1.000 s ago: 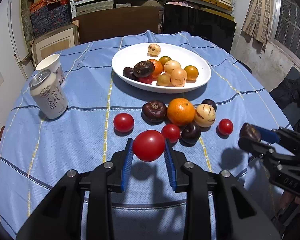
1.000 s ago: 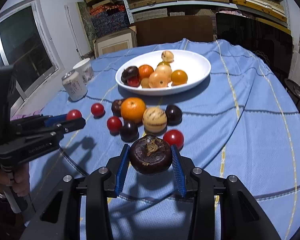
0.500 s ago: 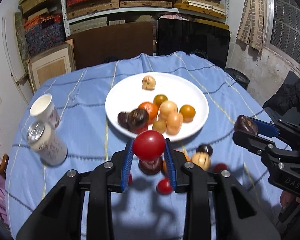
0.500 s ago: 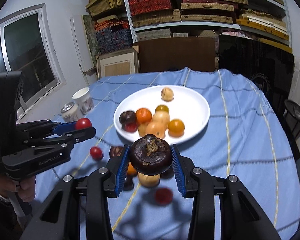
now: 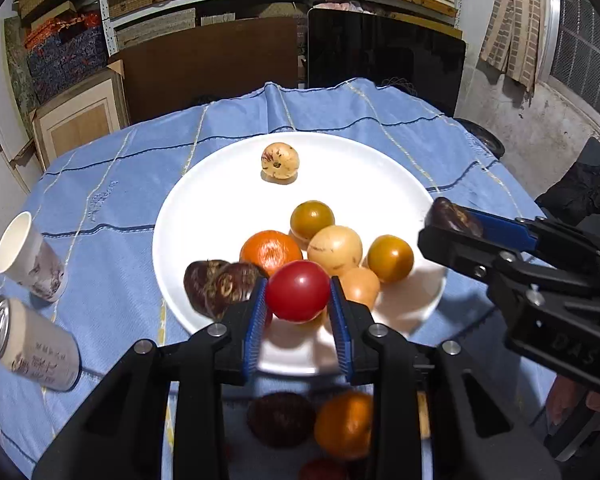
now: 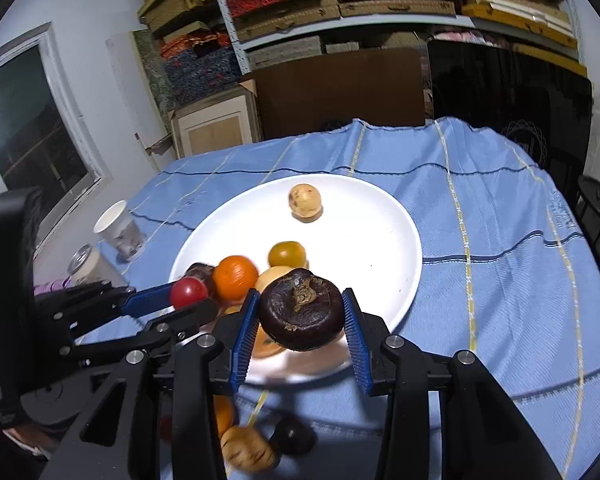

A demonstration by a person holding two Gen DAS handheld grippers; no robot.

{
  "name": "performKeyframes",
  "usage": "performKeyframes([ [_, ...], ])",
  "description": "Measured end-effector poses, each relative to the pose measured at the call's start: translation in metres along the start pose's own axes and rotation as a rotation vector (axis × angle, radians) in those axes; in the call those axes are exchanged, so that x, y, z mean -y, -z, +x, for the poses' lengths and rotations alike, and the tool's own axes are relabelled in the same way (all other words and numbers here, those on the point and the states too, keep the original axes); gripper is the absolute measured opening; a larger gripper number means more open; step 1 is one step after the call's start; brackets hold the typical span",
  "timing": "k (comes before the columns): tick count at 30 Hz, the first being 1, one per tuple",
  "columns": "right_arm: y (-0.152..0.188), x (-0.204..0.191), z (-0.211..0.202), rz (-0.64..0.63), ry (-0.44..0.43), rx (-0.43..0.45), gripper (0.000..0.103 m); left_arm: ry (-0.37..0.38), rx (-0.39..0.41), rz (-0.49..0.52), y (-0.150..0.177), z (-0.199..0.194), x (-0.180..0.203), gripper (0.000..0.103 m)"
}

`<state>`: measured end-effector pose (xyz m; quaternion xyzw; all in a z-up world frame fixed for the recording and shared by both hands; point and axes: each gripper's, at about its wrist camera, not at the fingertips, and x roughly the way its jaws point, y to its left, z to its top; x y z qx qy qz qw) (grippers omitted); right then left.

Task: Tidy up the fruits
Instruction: 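Carry both fruits onto the white plate and open both tools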

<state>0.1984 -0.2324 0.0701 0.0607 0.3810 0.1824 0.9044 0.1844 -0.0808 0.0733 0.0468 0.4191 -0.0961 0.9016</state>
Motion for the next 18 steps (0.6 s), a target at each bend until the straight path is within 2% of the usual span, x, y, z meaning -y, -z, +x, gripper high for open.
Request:
performKeyframes([
  [9,-0.017,0.016,0.04,0.058,0.007,-0.023,0.042,-0.011,0.01,-0.012,-0.034,0.03,-0.005,0.03],
  [15,-0.023,0.022,0.052,0.075,0.016,-0.023,0.042,-0.003,-0.03,-0.046,-0.05,0.058,-0.014,0.03],
  [18,-0.022,0.023,0.048,0.07,0.024,-0.011,0.042,-0.026,0.003,-0.012,-0.052,0.051,-0.008,0.037],
])
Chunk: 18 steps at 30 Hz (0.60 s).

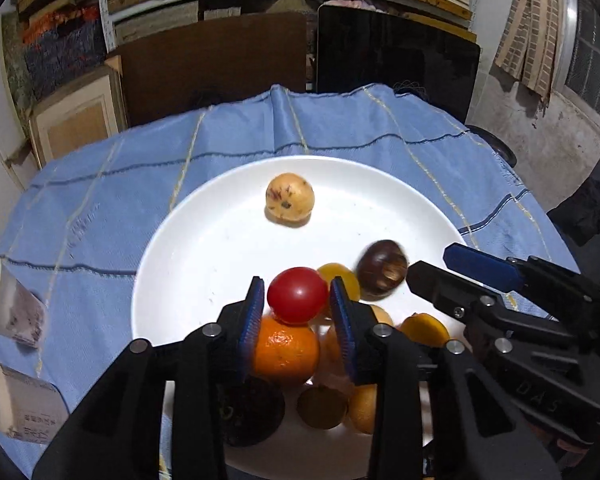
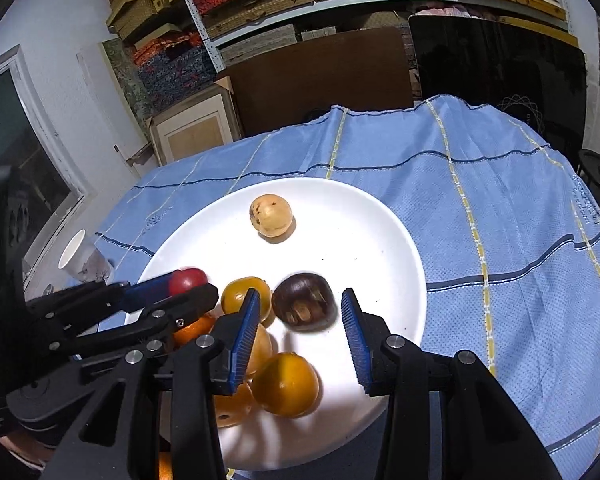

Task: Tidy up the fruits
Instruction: 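Carry both fruits onto the white plate and open both tools, then withdraw both open tools from the plate back to the pile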

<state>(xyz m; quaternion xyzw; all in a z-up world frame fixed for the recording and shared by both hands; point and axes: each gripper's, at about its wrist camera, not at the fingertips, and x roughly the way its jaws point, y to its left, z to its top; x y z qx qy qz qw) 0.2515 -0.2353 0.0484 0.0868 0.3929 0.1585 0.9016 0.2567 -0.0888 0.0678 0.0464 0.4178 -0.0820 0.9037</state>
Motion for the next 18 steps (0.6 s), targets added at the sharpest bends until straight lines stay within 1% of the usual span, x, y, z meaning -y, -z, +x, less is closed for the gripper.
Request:
performKeyframes([
  [1,0.001,0.001,-0.002,0.001,0.0,0.002,0.042,-0.02,0.014,0.016,0.0,-0.003,0.002,0.043],
  [2,0.002,0.001,-0.004,0.003,-0.001,0.002,0.042,-0.028,0.025,0.021,-0.001,-0.007,0.003,0.046],
  [3,0.003,0.001,-0.008,0.004,-0.001,0.003,0.043,-0.026,0.032,0.019,0.0,-0.01,0.003,0.049],
  [4,0.005,0.002,-0.01,0.002,0.0,0.003,0.043,-0.02,0.038,0.017,0.0,-0.014,0.003,0.051],
  [10,0.017,0.0,-0.033,-0.002,0.002,0.008,0.044,-0.028,0.051,0.023,0.012,-0.035,0.007,0.054],
  [12,0.022,-0.001,-0.041,-0.007,0.006,0.011,0.046,-0.032,0.053,0.023,0.02,-0.042,0.007,0.055],
  [13,0.025,-0.002,-0.046,-0.009,0.007,0.014,0.047,-0.038,0.052,0.022,0.025,-0.047,0.008,0.057],
  [14,0.029,-0.003,-0.051,-0.012,0.006,0.014,0.048,-0.042,0.055,0.021,0.029,-0.052,0.007,0.059],
  [18,0.048,-0.009,-0.072,-0.035,0.006,0.014,0.048,-0.048,0.062,0.027,0.049,-0.074,0.009,0.059],
])
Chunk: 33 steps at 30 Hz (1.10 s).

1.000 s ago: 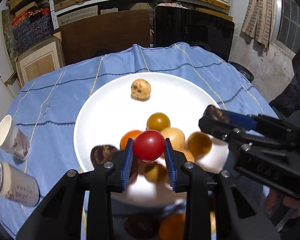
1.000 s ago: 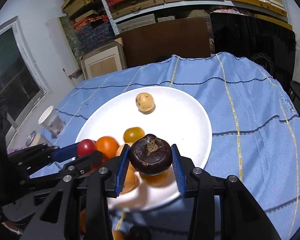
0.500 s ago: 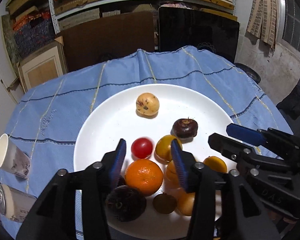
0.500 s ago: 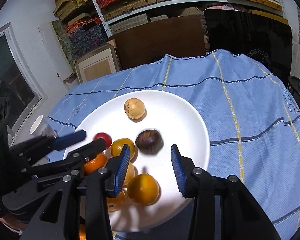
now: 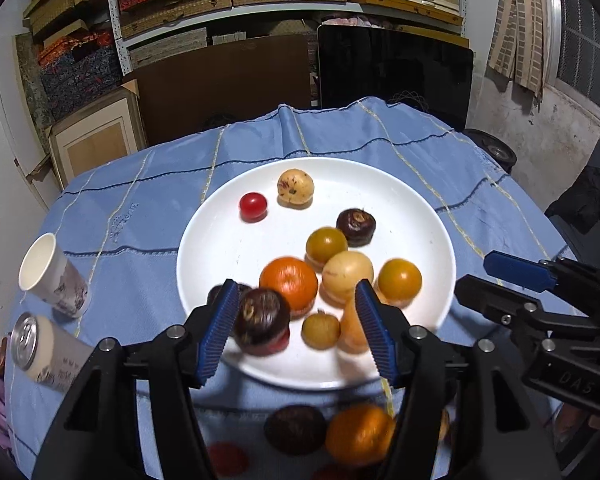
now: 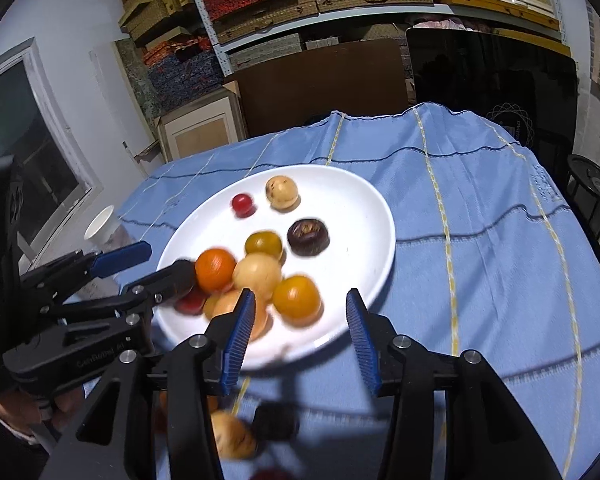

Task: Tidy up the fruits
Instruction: 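Withdraw both open tools from the plate back to the pile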

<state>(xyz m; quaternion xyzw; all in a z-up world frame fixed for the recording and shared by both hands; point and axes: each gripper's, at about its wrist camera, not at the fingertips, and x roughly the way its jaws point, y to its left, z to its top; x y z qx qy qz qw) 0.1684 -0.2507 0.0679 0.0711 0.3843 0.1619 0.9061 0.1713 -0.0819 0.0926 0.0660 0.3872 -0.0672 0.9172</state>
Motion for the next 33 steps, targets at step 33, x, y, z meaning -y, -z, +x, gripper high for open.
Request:
performKeyframes([
  [33,0.124,-0.04,-0.083,-0.051,-0.017,-0.04,0.065,-0.04,-0.084,-0.084,0.14,-0.073,-0.049,0.067],
])
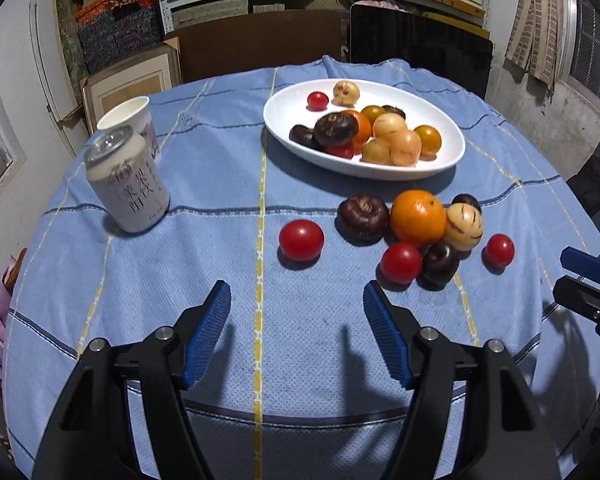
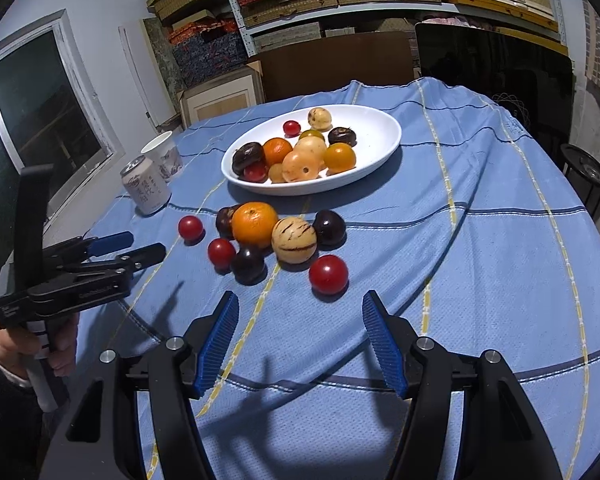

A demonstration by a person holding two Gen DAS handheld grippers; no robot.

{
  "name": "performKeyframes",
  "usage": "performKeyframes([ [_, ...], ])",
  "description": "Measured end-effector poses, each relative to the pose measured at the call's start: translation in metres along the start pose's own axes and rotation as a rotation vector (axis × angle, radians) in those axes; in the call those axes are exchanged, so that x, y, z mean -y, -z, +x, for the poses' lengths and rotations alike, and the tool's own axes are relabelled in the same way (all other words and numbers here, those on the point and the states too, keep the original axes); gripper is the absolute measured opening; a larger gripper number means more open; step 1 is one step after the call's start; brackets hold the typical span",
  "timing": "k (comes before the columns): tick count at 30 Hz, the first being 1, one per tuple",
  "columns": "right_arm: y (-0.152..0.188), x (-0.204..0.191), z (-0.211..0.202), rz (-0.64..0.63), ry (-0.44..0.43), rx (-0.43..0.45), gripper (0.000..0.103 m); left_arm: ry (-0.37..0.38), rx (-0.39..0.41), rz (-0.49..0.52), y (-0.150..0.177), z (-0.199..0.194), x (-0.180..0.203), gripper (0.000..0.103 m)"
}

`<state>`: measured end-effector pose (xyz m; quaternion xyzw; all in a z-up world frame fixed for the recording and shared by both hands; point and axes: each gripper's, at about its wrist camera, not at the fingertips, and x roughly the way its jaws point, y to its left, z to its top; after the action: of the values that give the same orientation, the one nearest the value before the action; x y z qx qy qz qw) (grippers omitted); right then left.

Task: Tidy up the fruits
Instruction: 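Withdraw both open tools from the plate back to the pile, then grasp a red tomato with the left tool while the right grasps another red tomato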

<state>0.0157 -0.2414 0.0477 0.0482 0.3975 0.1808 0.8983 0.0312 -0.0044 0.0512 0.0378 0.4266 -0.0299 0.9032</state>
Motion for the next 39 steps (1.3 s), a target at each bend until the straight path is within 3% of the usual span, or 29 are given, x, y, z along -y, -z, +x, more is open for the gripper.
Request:
performKeyframes([
  [7,-0.003,-0.003,0.014,-0.04,0.017,-0.035,0.065,0.001,-0.025,-0.005,-0.005,0.015,0.001,0.067],
  [14,-0.009,-0.005,0.037,-0.097,0.09,-0.072,0.063,0.01,-0.038,-0.013,-0.004,0.021,-0.004,0.067],
  [17,-0.013,-0.005,0.051,-0.121,0.118,-0.094,0.048,0.007,-0.043,-0.014,-0.004,0.023,-0.006,0.067],
  [22,-0.017,-0.003,0.07,-0.129,0.146,-0.118,0.044,0.003,-0.054,-0.012,-0.004,0.028,-0.007,0.067],
  [26,-0.013,-0.005,0.077,-0.164,0.174,-0.112,0.03,-0.003,-0.064,-0.012,-0.008,0.034,-0.008,0.067],
  [36,-0.008,0.001,0.066,-0.103,0.075,-0.109,0.03,-0.006,-0.092,-0.031,-0.023,0.06,-0.009,0.067],
  [39,-0.007,0.002,0.066,-0.089,0.059,-0.108,0.03,-0.006,-0.096,-0.031,-0.03,0.07,-0.008,0.062],
])
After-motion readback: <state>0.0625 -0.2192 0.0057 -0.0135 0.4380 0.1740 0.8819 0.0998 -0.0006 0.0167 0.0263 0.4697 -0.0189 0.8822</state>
